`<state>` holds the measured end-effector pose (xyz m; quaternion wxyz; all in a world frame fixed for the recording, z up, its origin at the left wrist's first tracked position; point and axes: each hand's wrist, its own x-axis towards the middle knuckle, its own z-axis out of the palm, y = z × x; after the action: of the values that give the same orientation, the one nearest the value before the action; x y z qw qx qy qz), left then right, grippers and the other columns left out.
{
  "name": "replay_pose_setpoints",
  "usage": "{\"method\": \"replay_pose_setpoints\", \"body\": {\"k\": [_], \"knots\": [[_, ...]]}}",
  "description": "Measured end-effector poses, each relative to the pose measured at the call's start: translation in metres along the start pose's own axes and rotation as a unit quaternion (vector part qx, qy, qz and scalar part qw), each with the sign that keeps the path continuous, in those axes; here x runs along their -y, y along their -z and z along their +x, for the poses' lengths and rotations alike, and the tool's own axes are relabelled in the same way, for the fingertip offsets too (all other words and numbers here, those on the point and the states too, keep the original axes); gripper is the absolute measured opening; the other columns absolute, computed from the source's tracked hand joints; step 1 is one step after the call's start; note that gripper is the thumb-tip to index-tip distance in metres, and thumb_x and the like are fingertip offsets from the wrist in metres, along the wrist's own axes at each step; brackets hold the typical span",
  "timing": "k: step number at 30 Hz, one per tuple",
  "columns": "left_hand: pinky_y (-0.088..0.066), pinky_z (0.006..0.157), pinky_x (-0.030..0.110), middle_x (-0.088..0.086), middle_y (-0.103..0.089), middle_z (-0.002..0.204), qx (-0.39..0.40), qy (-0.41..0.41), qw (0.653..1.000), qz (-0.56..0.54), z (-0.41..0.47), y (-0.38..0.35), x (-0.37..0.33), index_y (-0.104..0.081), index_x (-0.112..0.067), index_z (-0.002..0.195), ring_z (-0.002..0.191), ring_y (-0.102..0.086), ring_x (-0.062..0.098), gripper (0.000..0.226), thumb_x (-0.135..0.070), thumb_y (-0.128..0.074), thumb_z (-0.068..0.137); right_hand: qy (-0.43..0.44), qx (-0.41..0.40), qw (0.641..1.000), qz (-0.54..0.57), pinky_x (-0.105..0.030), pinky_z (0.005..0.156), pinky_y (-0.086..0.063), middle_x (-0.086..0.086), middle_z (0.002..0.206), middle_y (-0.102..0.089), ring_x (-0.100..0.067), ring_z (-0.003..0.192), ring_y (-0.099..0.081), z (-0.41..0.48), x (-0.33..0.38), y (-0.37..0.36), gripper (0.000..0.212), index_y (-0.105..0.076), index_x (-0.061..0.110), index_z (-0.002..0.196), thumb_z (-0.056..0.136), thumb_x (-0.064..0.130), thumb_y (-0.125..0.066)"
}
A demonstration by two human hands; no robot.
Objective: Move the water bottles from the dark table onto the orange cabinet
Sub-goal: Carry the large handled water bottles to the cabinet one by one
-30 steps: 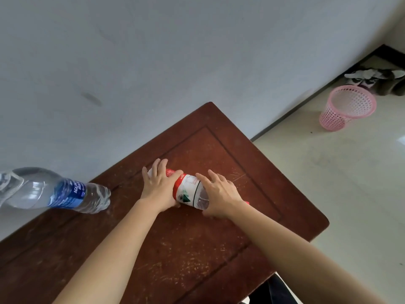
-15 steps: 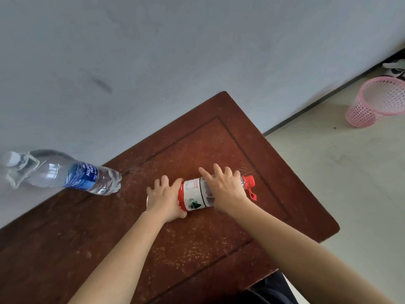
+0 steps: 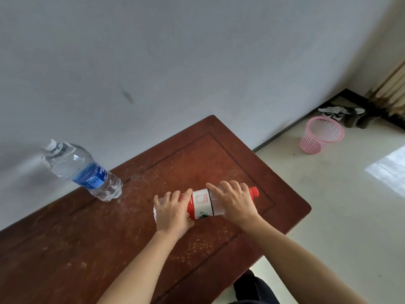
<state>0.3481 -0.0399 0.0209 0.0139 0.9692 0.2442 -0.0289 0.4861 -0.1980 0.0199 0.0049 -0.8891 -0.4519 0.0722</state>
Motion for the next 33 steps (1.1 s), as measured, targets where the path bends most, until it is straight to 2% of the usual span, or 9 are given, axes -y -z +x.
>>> {"method": "replay_pose_setpoints", "body": {"k": [5,8,11,14,19,22,25,28,33], "knots": [[-0.041,0.098,0.064,0.002,-0.066,0.111,-0.101,-0.095,0.989,-0.053,-0.003,0.033,-0.010,-0.056,-0.028,0.133,0.103,-0.061,0.028,0.094,-0.054,-0.090,0.049,-0.067,-0.102,0.992,-0.042,-0.052,0.089,-0.049,-0.003,0.124,-0.057,-0.030,0.112,-0.056,-0.047,0.002,0.037,0.102,-0.035,0.039,0.146,0.062,0.032,-0.091],[-0.040,0.098,0.064,0.003,-0.066,0.111,-0.179,-0.159,0.966,-0.099,-0.001,0.069,-0.040,-0.058,-0.026,0.131,0.104,-0.061,0.028,0.086,-0.058,-0.085,0.057,-0.125,-0.157,0.976,-0.082,-0.054,0.094,-0.045,-0.007,0.124,-0.055,-0.033,0.112,-0.054,-0.084,-0.012,0.076,0.103,-0.036,0.035,0.147,0.061,0.026,-0.090],[-0.037,0.100,0.065,0.005,-0.066,0.114,-0.247,-0.228,0.936,-0.101,0.002,0.118,-0.089,-0.056,-0.025,0.132,0.107,-0.061,0.030,0.081,-0.054,-0.084,0.062,-0.188,-0.221,0.950,-0.116,-0.056,0.098,-0.043,-0.006,0.125,-0.054,-0.035,0.114,-0.053,-0.130,-0.037,0.121,0.105,-0.036,0.036,0.147,0.059,0.023,-0.091],[-0.035,0.100,0.063,0.005,-0.065,0.114,-0.303,-0.302,0.899,-0.098,-0.018,0.175,-0.152,-0.054,-0.026,0.133,0.107,-0.059,0.031,0.081,-0.049,-0.084,0.061,-0.257,-0.281,0.914,-0.138,-0.064,0.107,-0.038,-0.010,0.132,-0.053,-0.040,0.124,-0.051,-0.203,-0.059,0.172,0.112,-0.035,0.035,0.148,0.054,0.021,-0.094],[-0.032,0.103,0.064,0.008,-0.063,0.120,-0.391,-0.391,0.823,-0.133,-0.079,0.254,-0.260,-0.055,-0.023,0.134,0.111,-0.058,0.033,0.073,-0.052,-0.075,0.070,-0.335,-0.360,0.842,-0.223,-0.069,0.111,-0.032,-0.015,0.142,-0.049,-0.043,0.133,-0.044,-0.346,-0.082,0.242,0.106,-0.036,0.033,0.151,0.063,0.019,-0.093],[-0.032,0.104,0.066,0.010,-0.063,0.123,-0.412,-0.457,0.767,-0.182,-0.157,0.279,-0.341,-0.054,-0.022,0.135,0.114,-0.057,0.034,0.072,-0.050,-0.077,0.073,-0.419,-0.354,0.798,-0.250,-0.069,0.113,-0.027,-0.015,0.145,-0.048,-0.042,0.137,-0.041,-0.464,-0.086,0.261,0.104,-0.039,0.033,0.152,0.064,0.018,-0.091],[-0.033,0.102,0.068,0.011,-0.063,0.124,-0.391,-0.509,0.737,-0.215,-0.252,0.285,-0.413,-0.048,-0.024,0.136,0.114,-0.057,0.036,0.076,-0.047,-0.080,0.072,-0.479,-0.350,0.761,-0.264,-0.070,0.113,-0.027,-0.014,0.145,-0.050,-0.042,0.137,-0.042,-0.586,-0.078,0.257,0.109,-0.037,0.034,0.153,0.062,0.014,-0.092],[-0.037,0.098,0.069,0.011,-0.063,0.122,-0.380,-0.571,0.691,-0.228,-0.361,0.288,-0.481,-0.051,-0.024,0.136,0.115,-0.056,0.036,0.081,-0.043,-0.085,0.065,-0.541,-0.348,0.709,-0.290,-0.069,0.111,-0.029,-0.014,0.141,-0.053,-0.042,0.134,-0.045,-0.715,-0.059,0.244,0.112,-0.040,0.033,0.151,0.055,0.012,-0.095],[-0.033,0.103,0.069,0.008,-0.062,0.122,-0.347,-0.666,0.614,-0.245,-0.518,0.288,-0.573,-0.053,-0.026,0.136,0.117,-0.055,0.033,0.079,-0.043,-0.084,0.065,-0.641,-0.319,0.634,-0.293,-0.070,0.109,-0.030,-0.015,0.140,-0.053,-0.043,0.130,-0.047,-0.889,-0.022,0.218,0.106,-0.044,0.031,0.151,0.059,0.016,-0.093]]}}
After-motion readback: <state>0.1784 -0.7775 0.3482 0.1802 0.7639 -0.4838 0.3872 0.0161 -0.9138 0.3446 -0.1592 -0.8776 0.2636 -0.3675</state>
